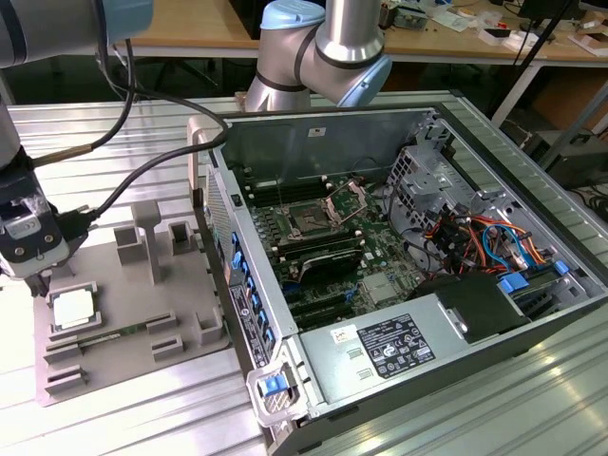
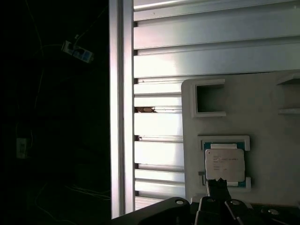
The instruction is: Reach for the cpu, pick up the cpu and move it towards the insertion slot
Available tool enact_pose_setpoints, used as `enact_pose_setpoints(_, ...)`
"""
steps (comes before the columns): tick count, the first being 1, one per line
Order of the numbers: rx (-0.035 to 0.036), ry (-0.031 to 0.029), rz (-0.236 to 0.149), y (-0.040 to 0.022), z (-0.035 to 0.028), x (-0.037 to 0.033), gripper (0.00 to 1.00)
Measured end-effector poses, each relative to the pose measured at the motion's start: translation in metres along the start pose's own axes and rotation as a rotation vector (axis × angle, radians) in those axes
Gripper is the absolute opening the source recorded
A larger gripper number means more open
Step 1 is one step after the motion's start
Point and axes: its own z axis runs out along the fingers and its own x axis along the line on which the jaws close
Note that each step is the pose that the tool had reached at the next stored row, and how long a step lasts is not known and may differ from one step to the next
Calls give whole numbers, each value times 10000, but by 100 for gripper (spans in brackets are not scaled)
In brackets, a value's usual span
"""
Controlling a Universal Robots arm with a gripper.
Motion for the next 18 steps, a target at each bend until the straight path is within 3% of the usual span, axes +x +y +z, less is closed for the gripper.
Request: enact_pose_setpoints(18, 43, 2, 0, 0, 36, -41, 11)
